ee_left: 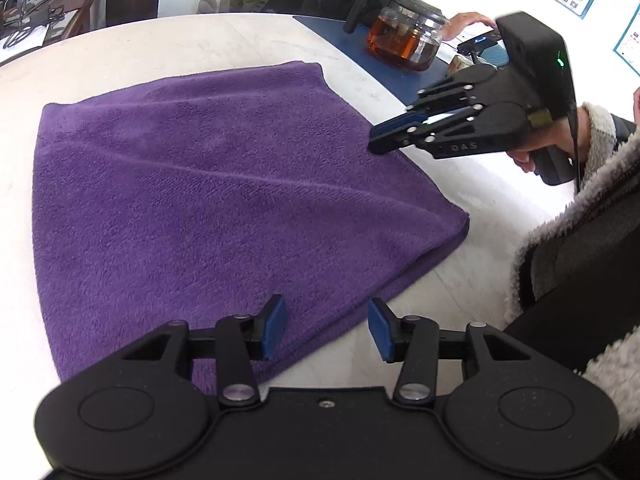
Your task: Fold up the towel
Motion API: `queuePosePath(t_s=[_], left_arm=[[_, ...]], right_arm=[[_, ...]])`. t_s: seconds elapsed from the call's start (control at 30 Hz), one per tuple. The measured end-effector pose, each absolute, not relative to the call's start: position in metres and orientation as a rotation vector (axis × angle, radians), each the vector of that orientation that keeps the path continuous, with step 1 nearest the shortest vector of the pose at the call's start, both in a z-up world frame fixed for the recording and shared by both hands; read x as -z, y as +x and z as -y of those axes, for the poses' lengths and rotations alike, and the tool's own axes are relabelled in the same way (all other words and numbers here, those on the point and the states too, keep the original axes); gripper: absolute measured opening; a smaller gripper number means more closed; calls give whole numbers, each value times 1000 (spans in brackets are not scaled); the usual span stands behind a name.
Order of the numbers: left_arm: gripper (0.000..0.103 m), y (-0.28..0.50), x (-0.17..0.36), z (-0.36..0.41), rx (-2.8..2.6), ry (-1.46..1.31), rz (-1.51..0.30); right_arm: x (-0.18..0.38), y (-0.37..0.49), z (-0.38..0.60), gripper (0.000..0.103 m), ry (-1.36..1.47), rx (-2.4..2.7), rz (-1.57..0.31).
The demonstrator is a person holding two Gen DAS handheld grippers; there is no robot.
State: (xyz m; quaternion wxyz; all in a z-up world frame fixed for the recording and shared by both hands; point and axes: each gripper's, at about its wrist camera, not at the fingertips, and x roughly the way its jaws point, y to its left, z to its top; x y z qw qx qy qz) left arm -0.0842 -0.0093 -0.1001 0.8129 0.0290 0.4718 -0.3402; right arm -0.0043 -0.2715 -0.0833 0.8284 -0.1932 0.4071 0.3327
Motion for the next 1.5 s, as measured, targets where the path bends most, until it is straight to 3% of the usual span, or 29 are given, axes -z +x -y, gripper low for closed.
queuePosePath(t_s=[0.3,0.67,0.77,1.13,1.5], left_arm=[[43,-104,92,4,693,147,-1064],[43,-60,85,-20,511,112,-938],[43,-48,94,-25,489,94,-975],[43,-55,92,-51,527,64,-1058],[43,-58,88,-68,594,13,-1133]], right_arm=[[78,-22,287,14,-408,-609,-852],[70,-25,267,19,-354,-643,-785],[73,-14,259,24,-345,-649,-781],[68,57,211,24,-298,-675,-737],[89,133,177,21,-245,-668,-895]])
